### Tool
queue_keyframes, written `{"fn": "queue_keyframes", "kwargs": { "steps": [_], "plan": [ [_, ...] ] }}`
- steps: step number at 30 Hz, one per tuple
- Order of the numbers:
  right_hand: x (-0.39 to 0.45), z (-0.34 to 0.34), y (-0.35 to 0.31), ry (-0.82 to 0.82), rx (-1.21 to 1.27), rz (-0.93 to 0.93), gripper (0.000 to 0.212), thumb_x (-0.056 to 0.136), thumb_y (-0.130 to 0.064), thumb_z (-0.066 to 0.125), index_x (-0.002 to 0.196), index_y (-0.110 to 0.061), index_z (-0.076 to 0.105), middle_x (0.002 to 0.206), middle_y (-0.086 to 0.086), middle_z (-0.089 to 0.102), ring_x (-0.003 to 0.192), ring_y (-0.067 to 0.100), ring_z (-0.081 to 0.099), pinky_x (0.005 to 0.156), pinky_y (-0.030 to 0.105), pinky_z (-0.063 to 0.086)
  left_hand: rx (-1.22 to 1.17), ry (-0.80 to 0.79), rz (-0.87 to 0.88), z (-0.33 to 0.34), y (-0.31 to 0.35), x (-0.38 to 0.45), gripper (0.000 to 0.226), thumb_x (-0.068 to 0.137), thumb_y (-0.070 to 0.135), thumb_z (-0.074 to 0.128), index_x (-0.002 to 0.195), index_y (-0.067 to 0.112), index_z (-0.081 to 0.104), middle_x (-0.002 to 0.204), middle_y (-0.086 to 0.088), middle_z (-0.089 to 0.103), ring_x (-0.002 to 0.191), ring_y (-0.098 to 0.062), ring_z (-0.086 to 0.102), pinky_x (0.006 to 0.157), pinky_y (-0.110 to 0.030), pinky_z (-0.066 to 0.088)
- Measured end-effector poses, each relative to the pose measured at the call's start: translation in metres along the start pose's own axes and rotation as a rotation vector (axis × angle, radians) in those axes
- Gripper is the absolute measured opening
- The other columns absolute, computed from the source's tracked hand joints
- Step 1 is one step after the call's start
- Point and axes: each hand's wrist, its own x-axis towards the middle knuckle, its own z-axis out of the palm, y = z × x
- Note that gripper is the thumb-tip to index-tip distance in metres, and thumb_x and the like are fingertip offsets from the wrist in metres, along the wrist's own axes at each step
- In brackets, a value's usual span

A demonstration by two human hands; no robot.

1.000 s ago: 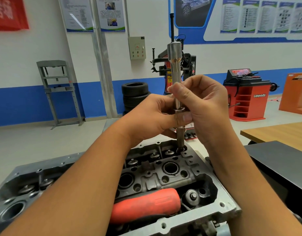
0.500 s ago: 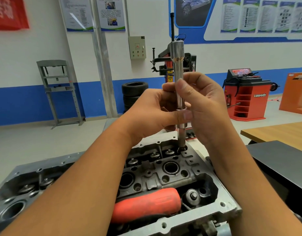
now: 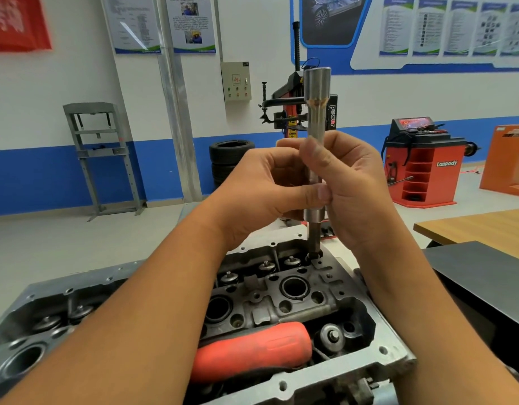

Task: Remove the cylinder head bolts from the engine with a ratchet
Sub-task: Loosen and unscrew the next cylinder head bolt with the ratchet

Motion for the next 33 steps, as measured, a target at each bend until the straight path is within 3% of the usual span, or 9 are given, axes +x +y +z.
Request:
{"fn": "queue_keyframes", "kwargs": {
  "steps": [4,7,13,16,21,23,25,28,33],
  "plan": [
    [0.0004,-0.0009,0.0009,-0.001,0.021,-0.013,0.026,0.098,-0.030,0.061,0.086,-0.009,0.071,0.106,0.013,0.077,0.098,0.033,0.075,0.079,0.049,0.064,-0.108,-0.060,-0.037,-0.0001,0.0011,-0.0008,0.025,0.102,0.008,0.059,0.121,-0.005,0.068,0.108,-0.021,0.073,0.098,-0.037,0.072,0.087,-0.049,0.061],
    [0.0013,-0.0011,0.0014,0.005,0.076,0.018,0.034,0.104,-0.031,0.053,0.088,-0.009,0.073,0.107,0.016,0.077,0.104,0.035,0.074,0.084,0.049,0.063,-0.094,-0.046,-0.053,0.0029,0.0007,0.0000,0.023,0.105,0.003,0.052,0.122,0.002,0.068,0.108,-0.012,0.073,0.097,-0.029,0.072,0.085,-0.050,0.062],
    [0.0000,0.0000,0.0000,0.070,0.001,-0.059,0.016,0.087,-0.033,0.074,0.086,-0.017,0.074,0.099,0.013,0.076,0.095,0.037,0.074,0.081,0.052,0.063,0.023,0.003,-0.031,0.0046,0.0046,-0.0012,0.023,0.098,0.009,0.067,0.118,0.001,0.071,0.108,-0.018,0.075,0.098,-0.039,0.074,0.087,-0.057,0.061],
    [0.0001,0.0003,-0.0003,0.098,-0.001,-0.074,0.021,0.094,-0.031,0.068,0.088,-0.011,0.071,0.097,0.010,0.078,0.091,0.033,0.076,0.072,0.044,0.063,0.053,0.062,-0.047,0.0045,0.0049,-0.0008,0.025,0.095,0.014,0.071,0.113,-0.003,0.069,0.106,-0.028,0.071,0.096,-0.043,0.073,0.087,-0.062,0.059],
    [0.0009,0.0015,0.0007,0.047,-0.043,-0.058,0.037,0.108,-0.030,0.048,0.090,-0.008,0.072,0.099,0.010,0.078,0.097,0.028,0.076,0.075,0.038,0.063,-0.001,-0.037,-0.086,0.0071,0.0051,-0.0023,0.023,0.107,0.013,0.052,0.120,0.010,0.070,0.100,-0.006,0.077,0.093,-0.026,0.075,0.075,-0.042,0.064],
    [0.0013,0.0008,0.0013,0.039,-0.017,-0.038,0.037,0.107,-0.032,0.049,0.091,-0.008,0.073,0.100,0.014,0.078,0.099,0.032,0.075,0.080,0.044,0.064,0.037,-0.013,-0.073,0.0072,0.0041,-0.0015,0.021,0.106,0.012,0.053,0.119,0.011,0.070,0.096,0.002,0.077,0.090,-0.021,0.076,0.077,-0.043,0.064],
    [0.0013,0.0005,0.0025,0.040,-0.006,-0.040,0.030,0.101,-0.032,0.058,0.092,-0.008,0.073,0.100,0.017,0.076,0.097,0.036,0.075,0.083,0.048,0.064,0.086,0.018,-0.042,0.0070,0.0032,0.0000,0.019,0.103,0.012,0.059,0.117,0.008,0.071,0.099,-0.003,0.078,0.091,-0.023,0.076,0.081,-0.047,0.064],
    [0.0003,0.0011,0.0018,0.075,-0.036,-0.108,0.021,0.089,-0.034,0.074,0.087,-0.014,0.073,0.096,0.021,0.075,0.087,0.031,0.076,0.075,0.042,0.064,0.141,0.064,0.011,0.0069,0.0028,0.0004,0.017,0.097,0.013,0.070,0.112,0.005,0.072,0.102,-0.015,0.076,0.092,-0.029,0.076,0.079,-0.049,0.064],
    [0.0015,0.0010,0.0017,0.070,-0.039,-0.106,0.028,0.101,-0.031,0.060,0.087,-0.010,0.072,0.093,0.009,0.078,0.090,0.026,0.076,0.074,0.035,0.062,0.028,-0.006,-0.048,0.0078,0.0040,-0.0006,0.024,0.106,0.018,0.055,0.119,0.006,0.071,0.102,-0.010,0.076,0.091,-0.026,0.076,0.078,-0.047,0.064]
  ]
}}
